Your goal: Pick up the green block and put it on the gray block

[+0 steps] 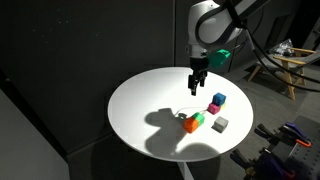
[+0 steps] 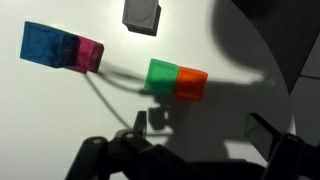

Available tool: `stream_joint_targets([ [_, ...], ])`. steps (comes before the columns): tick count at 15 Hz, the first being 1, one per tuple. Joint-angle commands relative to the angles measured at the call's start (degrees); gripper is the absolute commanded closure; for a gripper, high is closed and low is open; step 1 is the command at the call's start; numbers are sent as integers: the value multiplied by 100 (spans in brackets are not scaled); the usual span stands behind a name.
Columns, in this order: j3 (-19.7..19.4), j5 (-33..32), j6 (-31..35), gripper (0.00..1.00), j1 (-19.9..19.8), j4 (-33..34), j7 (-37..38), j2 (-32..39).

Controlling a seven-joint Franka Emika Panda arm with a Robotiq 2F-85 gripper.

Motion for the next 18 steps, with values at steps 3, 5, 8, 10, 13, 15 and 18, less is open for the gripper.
stream_joint_targets([
  [3,13,-3,-16,0,-11,11,-12,1],
  [5,13,-3,-17,0,-11,11,-15,1],
  [8,13,-3,-17,0,-11,10,-18,1],
  [10,21,3,12,0,-12,-4,-48,1],
  [13,40,-47,207,0,0,-71,-146,-2],
  [15,59,-57,416,0,5,-124,-225,-2],
  [18,100,-21,751,0,-5,-222,-359,12],
])
